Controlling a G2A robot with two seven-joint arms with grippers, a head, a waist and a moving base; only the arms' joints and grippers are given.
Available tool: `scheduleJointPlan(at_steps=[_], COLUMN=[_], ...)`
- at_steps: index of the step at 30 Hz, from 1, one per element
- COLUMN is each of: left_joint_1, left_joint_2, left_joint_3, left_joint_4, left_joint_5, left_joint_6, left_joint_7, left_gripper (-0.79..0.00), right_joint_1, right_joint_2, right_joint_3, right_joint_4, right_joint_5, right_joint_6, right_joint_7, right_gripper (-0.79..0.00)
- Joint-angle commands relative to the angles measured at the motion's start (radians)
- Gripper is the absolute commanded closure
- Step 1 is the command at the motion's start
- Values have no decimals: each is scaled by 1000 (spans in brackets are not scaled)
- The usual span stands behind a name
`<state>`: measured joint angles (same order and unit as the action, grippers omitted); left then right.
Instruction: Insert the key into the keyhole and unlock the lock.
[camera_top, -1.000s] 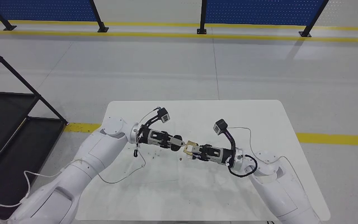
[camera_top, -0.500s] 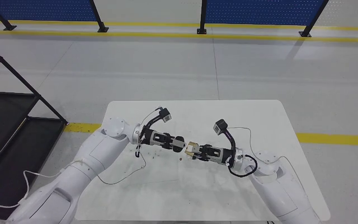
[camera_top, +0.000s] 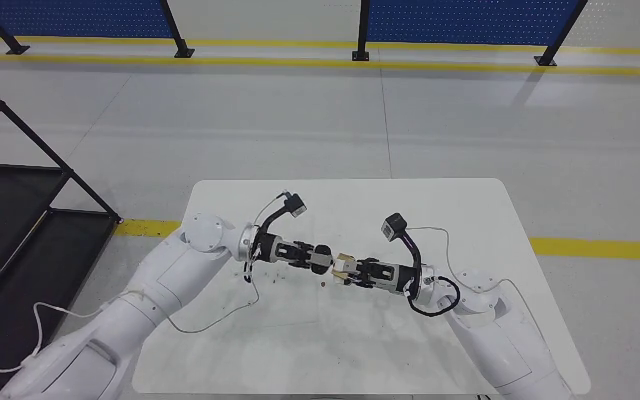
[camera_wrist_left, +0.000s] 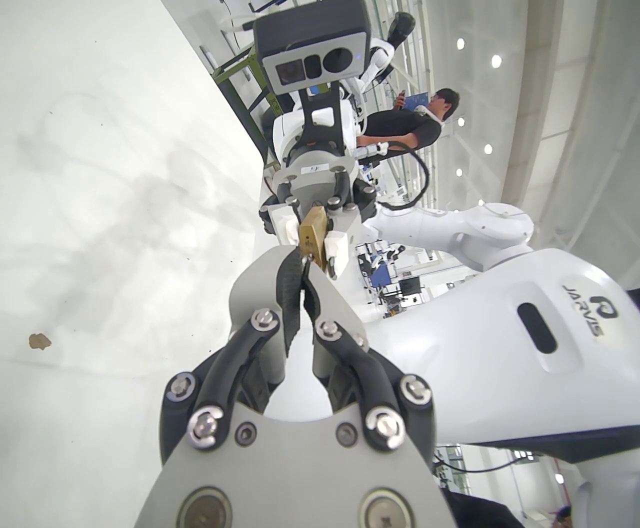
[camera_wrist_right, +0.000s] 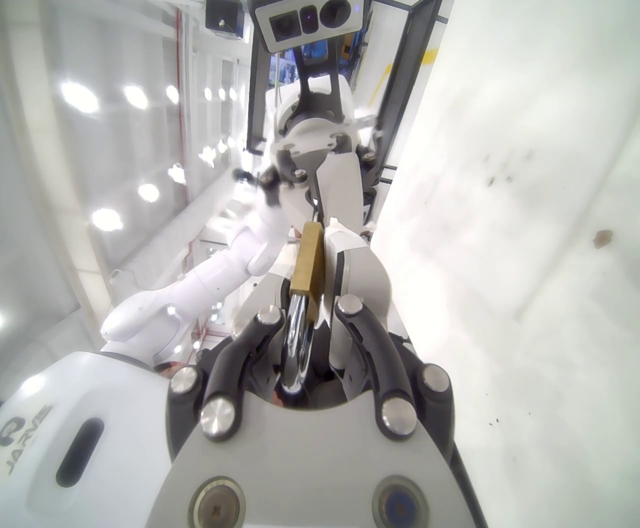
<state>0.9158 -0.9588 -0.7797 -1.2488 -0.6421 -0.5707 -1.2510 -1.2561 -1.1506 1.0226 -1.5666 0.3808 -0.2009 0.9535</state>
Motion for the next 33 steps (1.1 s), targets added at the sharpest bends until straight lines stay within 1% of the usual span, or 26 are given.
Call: scheduleJointPlan(at_steps=[1,9,17,25,30,33], left_joint_1=[-4,-32,-73,-144,-199,-235], left_joint_2=[10,45,86,125,142,148], left_joint_3=[17,96,201,347,451,499], left_joint_4=[-7,-12,-28,-16,6,8], left_joint_5=[17,36,64,97,97,79], left_joint_6=[-28,-112,-230,-359,-431,-442], left_joint_7=[29,113,231,360,432,443], left_gripper=[0,0,0,0,0,0], right_joint_1=[0,0,0,0,0,0], right_joint_2=[0,0,0,0,0,0], right_joint_3=[0,0,0,0,0,0], right_joint_4=[0,0,0,0,0,0], right_joint_5=[0,0,0,0,0,0], right_joint_6=[0,0,0,0,0,0], right_joint_7=[0,0,0,0,0,0], right_gripper=[0,0,0,0,0,0])
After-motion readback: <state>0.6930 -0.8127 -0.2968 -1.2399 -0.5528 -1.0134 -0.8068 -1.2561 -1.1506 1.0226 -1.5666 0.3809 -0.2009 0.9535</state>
